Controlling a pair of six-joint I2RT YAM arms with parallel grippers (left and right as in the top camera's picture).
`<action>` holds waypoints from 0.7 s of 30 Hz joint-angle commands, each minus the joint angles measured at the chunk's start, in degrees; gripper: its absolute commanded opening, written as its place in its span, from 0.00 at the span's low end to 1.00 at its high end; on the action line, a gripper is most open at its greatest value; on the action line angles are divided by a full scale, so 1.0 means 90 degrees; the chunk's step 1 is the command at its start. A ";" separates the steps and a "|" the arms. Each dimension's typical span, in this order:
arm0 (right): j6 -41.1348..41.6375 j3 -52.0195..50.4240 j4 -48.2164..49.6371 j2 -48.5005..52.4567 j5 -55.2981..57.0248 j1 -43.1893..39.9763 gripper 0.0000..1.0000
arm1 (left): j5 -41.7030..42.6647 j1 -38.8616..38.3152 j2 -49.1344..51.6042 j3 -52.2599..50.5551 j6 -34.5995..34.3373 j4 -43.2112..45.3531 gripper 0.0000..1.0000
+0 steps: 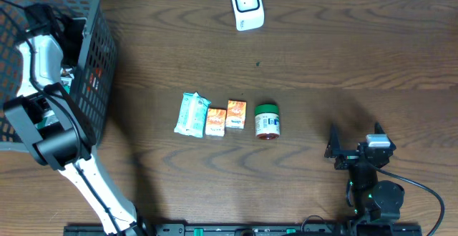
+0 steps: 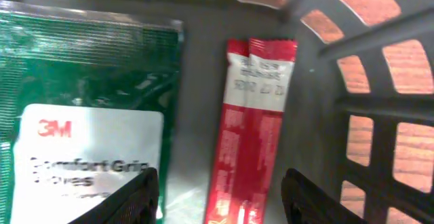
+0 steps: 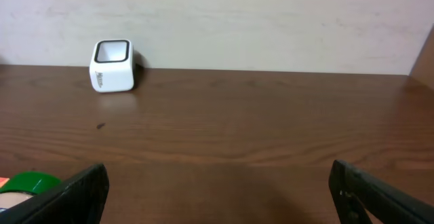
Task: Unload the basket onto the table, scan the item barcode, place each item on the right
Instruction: 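Grasp the red-and-white stick snack with the left gripper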
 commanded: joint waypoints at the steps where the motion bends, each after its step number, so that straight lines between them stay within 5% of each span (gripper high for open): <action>1: 0.0041 -0.0005 -0.0027 -0.0034 0.0036 0.0085 0.99 | -0.0087 -0.0029 0.0328 -0.0075 0.0155 0.0073 0.59; 15: 0.0041 -0.0007 -0.0024 -0.0034 0.0036 0.0085 0.99 | -0.0590 -0.0017 0.0537 -0.0126 0.0153 0.0165 0.47; 17: 0.0044 -0.0005 -0.0027 -0.0034 0.0036 0.0085 0.99 | -0.0588 -0.0017 0.0537 -0.0155 0.0148 0.0155 0.38; 20: 0.0044 -0.0005 -0.0027 -0.0034 0.0036 0.0085 0.99 | -0.0588 -0.0017 0.0498 -0.0131 0.0078 0.0148 0.08; 21: 0.0044 -0.0005 -0.0024 -0.0034 0.0036 0.0085 0.99 | -0.0588 -0.0017 0.0464 -0.0095 0.0070 0.0143 0.08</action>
